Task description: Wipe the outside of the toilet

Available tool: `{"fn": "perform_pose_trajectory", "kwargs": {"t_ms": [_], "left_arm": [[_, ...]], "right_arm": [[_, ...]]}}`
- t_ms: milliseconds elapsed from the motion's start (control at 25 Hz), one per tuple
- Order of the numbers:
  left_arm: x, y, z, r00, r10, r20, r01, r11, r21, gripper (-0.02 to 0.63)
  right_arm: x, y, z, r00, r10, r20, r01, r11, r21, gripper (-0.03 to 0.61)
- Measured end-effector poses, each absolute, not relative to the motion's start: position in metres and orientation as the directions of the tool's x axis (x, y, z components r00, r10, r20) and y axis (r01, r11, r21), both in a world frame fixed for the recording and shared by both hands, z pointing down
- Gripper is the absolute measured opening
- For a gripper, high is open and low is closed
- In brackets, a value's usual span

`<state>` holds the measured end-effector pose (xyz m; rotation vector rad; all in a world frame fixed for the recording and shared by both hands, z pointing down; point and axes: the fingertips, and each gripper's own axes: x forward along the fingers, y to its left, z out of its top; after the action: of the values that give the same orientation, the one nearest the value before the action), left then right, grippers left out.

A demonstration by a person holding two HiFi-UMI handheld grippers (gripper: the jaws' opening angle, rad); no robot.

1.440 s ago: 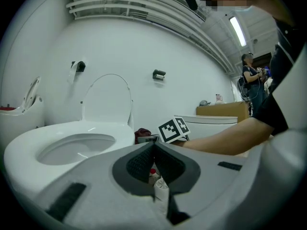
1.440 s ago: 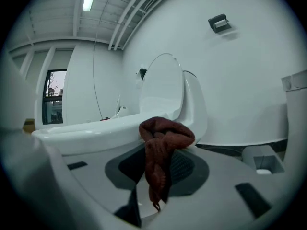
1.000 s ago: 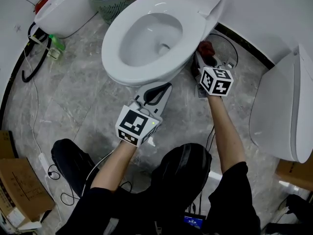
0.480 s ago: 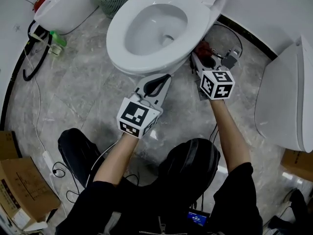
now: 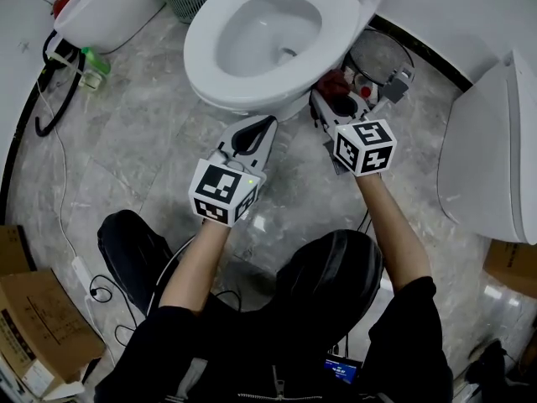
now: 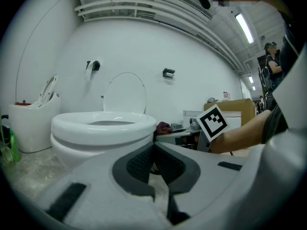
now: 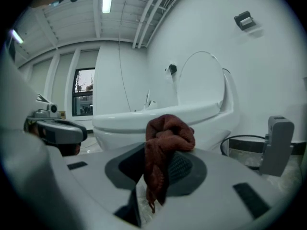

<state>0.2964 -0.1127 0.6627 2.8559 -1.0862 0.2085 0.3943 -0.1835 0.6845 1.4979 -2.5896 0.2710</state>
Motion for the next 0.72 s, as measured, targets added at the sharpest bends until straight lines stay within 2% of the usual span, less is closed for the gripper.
{"fn": "perform_pose_trajectory", "kwargs": {"t_ms": [360, 720], "left_arm": [[0.269, -0.110, 0.666, 0.703, -0.693, 0.158, -0.704, -0.710, 0.018, 0.002], [0.238, -0.111, 0.659, 0.653, -0.743, 0.148, -0.751, -0.660, 0.004, 0.002]], "right_arm": [[0.329, -0.144, 0.675, -0.668, -0.714, 0.210, -0.738, 0.672, -0.061, 0.100], [0.292, -0.126, 0.675, -0.761, -0.621, 0.185, -0.642, 0.763, -0.079, 0.100]]}}
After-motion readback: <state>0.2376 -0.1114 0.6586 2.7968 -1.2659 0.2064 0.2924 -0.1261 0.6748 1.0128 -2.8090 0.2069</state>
